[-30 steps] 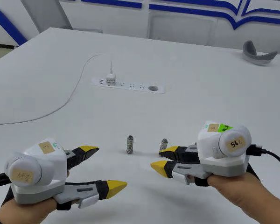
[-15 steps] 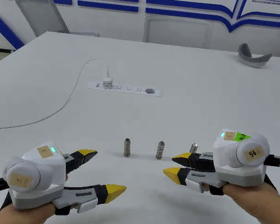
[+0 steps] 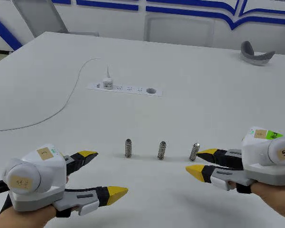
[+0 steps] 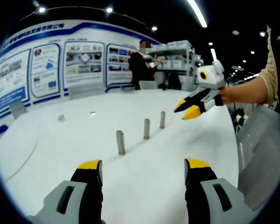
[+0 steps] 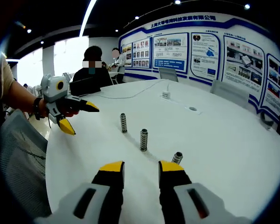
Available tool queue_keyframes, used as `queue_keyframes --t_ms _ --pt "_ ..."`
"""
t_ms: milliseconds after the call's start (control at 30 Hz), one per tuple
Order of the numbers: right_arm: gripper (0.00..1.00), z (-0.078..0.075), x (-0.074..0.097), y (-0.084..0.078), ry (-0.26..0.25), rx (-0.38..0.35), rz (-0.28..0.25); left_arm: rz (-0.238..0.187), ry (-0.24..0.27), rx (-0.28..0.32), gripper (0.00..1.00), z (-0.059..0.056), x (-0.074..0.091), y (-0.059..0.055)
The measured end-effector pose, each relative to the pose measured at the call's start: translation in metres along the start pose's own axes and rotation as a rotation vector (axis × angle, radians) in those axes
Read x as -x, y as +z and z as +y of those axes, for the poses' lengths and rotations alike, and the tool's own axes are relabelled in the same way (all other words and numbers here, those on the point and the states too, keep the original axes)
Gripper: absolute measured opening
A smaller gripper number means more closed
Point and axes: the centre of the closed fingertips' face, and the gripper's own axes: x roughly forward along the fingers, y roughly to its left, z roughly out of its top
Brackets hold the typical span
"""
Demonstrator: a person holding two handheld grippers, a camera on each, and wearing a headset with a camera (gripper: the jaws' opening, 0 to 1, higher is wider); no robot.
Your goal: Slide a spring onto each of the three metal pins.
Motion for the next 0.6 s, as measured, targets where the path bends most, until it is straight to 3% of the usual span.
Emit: queue_keyframes --t_ms 600 --pt "0.53 -0.015 0.014 -0.013 -0.023 -0.005 -0.012 0.006 0.003 0.008 0.74 0.001 0.0 -0.003"
